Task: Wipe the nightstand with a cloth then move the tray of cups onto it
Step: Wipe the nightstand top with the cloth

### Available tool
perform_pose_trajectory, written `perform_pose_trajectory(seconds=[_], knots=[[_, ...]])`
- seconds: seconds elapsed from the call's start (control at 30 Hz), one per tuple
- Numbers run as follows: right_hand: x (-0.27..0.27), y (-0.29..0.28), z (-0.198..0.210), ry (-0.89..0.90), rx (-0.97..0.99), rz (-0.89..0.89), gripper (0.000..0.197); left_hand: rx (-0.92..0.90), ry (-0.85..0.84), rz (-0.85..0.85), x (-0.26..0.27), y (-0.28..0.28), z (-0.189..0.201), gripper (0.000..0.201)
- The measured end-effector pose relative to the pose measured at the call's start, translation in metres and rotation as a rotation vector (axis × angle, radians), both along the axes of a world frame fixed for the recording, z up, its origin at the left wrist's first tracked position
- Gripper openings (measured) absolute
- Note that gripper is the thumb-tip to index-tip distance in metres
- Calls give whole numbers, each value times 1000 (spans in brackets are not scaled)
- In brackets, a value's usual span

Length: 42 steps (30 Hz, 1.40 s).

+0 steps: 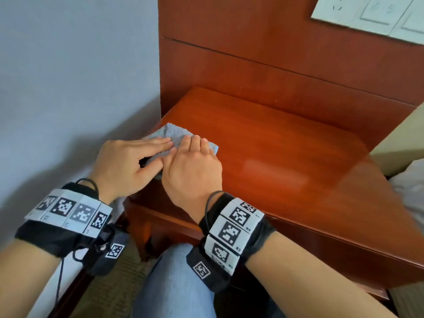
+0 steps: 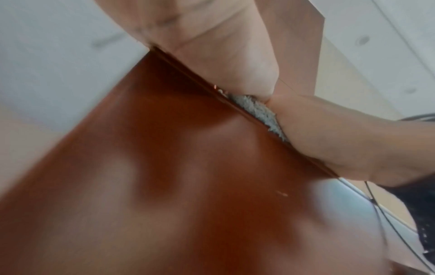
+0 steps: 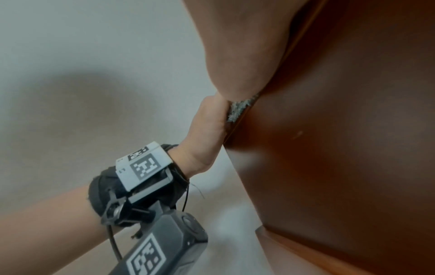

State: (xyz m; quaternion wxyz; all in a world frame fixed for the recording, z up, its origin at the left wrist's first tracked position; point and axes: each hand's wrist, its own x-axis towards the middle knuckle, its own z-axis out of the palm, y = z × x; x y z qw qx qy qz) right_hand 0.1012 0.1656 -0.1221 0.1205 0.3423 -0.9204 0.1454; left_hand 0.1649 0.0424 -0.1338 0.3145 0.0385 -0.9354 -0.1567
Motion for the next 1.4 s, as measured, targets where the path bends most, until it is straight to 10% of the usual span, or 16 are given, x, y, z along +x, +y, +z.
perform_pose_trajectory(seconds=[0.27,0.73,1.2,1.4], knots=[[1,-41,11,-167,95,107,59,78,-38,50,15,-31,3,49],[-73,-22,56,-403,529,96,65,-146,-705,53,-63,-13,67,42],[-136,183,57,-509,269,-130,57,-265,-806,-245,-151,181,84,40],[-106,229,64,-643,113,-96,79,-225,-808,-292,-139,202,81,69]])
